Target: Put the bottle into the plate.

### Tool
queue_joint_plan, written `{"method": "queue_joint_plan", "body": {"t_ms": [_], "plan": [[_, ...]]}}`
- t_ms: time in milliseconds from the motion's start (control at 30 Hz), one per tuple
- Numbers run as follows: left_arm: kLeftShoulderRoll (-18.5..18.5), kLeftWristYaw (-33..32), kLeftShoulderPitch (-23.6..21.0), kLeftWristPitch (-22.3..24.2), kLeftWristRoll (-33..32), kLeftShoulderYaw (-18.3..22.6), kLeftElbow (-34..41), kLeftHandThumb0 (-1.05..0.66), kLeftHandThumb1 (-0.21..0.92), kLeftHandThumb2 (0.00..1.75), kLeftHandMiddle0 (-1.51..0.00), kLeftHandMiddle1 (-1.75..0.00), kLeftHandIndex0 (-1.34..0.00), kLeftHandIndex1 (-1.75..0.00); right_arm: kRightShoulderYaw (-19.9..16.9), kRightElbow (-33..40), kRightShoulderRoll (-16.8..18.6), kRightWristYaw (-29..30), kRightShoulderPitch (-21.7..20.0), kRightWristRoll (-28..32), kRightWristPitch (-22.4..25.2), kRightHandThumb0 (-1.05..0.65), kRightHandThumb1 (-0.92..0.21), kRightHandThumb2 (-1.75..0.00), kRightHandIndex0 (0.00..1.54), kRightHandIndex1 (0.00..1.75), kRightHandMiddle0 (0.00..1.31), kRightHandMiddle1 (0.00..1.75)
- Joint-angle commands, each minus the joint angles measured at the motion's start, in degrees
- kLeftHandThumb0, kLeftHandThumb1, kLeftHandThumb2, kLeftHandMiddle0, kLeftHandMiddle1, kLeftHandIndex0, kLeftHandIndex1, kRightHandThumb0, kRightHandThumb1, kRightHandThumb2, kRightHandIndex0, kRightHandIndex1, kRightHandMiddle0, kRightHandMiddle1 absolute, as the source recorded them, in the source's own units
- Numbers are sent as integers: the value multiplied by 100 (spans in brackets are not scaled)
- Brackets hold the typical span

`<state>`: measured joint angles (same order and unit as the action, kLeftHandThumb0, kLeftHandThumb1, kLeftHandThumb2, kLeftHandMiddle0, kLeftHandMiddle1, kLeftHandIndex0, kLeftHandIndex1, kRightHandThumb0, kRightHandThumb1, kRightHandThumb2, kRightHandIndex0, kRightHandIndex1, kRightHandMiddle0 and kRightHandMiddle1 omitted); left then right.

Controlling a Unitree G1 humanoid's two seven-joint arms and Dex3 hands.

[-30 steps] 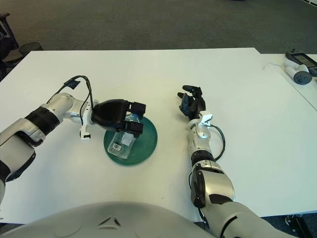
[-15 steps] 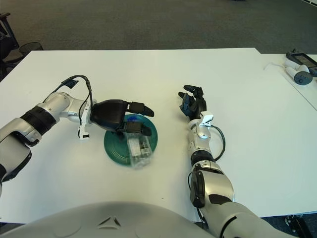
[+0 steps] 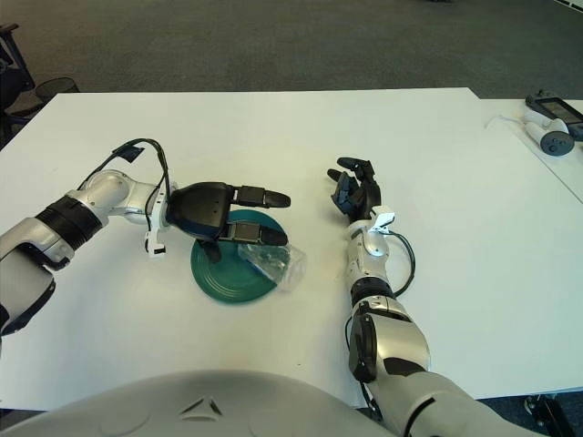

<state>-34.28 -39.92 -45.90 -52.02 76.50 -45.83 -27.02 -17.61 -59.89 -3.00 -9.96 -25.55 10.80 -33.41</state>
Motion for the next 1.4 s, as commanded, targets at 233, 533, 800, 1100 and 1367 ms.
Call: {"method": "queue_joint_plan", "body": {"t_ms": [233, 533, 800, 1100, 1367], "plan": [[-55, -67, -21, 187, 157, -116, -73, -105, 92, 110, -2, -1, 0, -13, 18, -561, 251, 53, 849, 15, 575, -51, -72, -96, 35, 90, 20, 130], [-103, 3, -181, 95, -74, 30, -229, -105, 92, 111, -5, -2, 0, -12, 187, -517, 230, 239, 896, -187, 598, -53, -75, -94, 34, 88, 13, 127], [-11, 518, -881, -551, -1235, 532, -1384, -103, 92, 113, -4, -2, 0, -7, 191, -719, 164, 281, 759, -159, 817, -53, -73, -96, 31, 86, 16, 131], [-82, 1564, -1001, -874, -3128, 1505, -2400, -101, 92, 111, -3, -1, 0, -16, 175, -958, 81, 303, 655, -165, 1021, -54, -78, -90, 29, 85, 12, 132], [209, 2675, -402, -958, -5496, 2571, -3003, -89, 92, 104, -3, -1, 0, -25, 174, -1016, 84, 271, 650, -193, 1003, -55, -82, -86, 27, 86, 8, 133]]}}
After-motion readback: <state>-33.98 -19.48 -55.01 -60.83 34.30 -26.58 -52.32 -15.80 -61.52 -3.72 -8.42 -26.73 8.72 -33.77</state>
